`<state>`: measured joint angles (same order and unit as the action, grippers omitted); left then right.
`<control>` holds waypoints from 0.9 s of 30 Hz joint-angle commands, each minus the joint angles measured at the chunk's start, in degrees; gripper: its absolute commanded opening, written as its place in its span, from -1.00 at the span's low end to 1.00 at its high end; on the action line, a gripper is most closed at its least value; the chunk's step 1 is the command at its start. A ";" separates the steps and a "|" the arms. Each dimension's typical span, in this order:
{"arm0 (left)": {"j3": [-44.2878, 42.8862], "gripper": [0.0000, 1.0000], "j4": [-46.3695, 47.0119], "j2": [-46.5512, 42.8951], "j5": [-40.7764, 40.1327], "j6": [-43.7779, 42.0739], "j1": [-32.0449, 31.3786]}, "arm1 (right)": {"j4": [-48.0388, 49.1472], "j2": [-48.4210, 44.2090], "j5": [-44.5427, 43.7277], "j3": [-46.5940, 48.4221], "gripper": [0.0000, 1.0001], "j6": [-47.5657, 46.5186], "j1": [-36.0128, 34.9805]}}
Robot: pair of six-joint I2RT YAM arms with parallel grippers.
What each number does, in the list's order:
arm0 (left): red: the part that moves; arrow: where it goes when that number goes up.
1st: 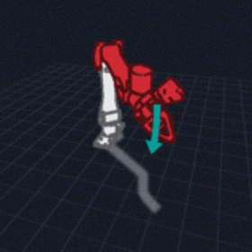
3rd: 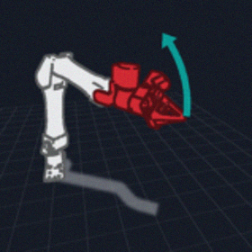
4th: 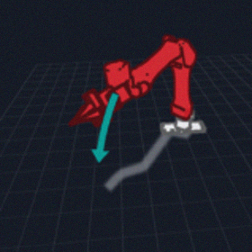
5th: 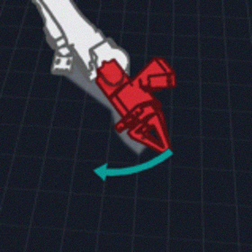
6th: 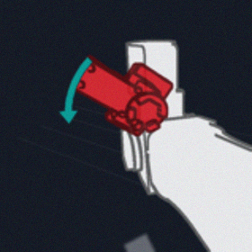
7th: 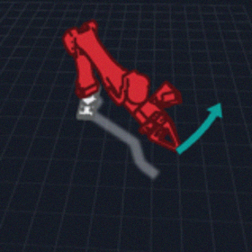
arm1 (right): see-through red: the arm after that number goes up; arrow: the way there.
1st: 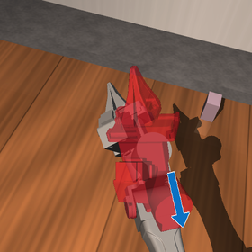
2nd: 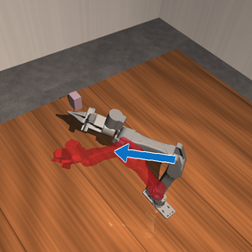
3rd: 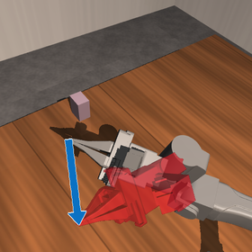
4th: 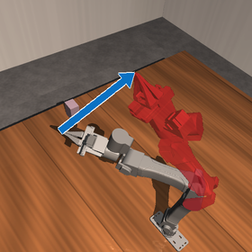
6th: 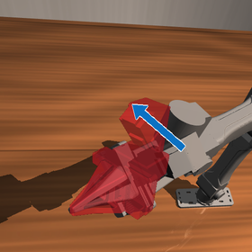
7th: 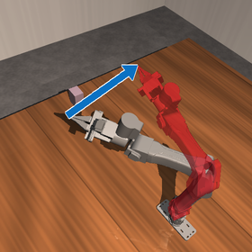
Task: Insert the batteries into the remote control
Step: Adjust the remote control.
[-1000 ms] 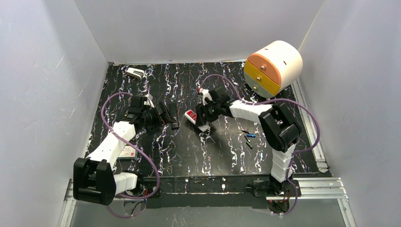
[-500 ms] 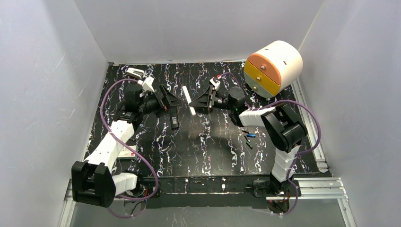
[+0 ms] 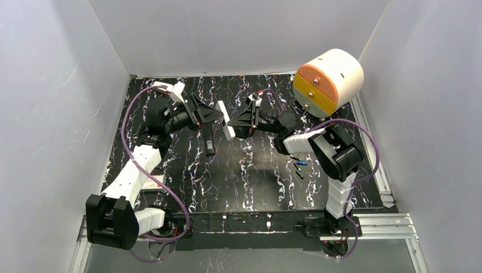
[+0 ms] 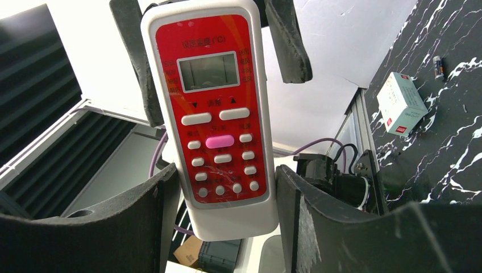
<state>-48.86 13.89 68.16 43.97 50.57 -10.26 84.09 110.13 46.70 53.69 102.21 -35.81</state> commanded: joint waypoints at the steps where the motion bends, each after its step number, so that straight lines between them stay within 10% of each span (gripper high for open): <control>1: 1.31 0.97 3.77 -1.15 0.78 3.14 -0.11 | 7.54 0.73 1.36 1.64 -0.12 -0.08 -0.81; 9: 3.02 0.75 9.04 3.90 5.60 10.48 -0.72 | -0.98 -0.15 4.30 4.11 -0.09 -5.58 -1.81; 16: 4.15 0.06 10.25 2.27 7.90 10.34 -0.72 | -3.85 0.81 3.81 4.38 -0.01 -6.86 -2.11; 21: 3.99 -0.90 10.89 2.33 9.34 9.80 -0.72 | -5.37 0.74 2.10 3.81 0.22 -8.85 -1.94; 27: 4.44 -1.00 7.56 2.06 3.96 12.50 0.01 | -23.86 -6.04 -4.65 2.04 0.68 -28.17 -1.72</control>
<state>-44.51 23.38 72.27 48.99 61.45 -10.61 74.26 110.17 48.47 55.37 89.84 -37.89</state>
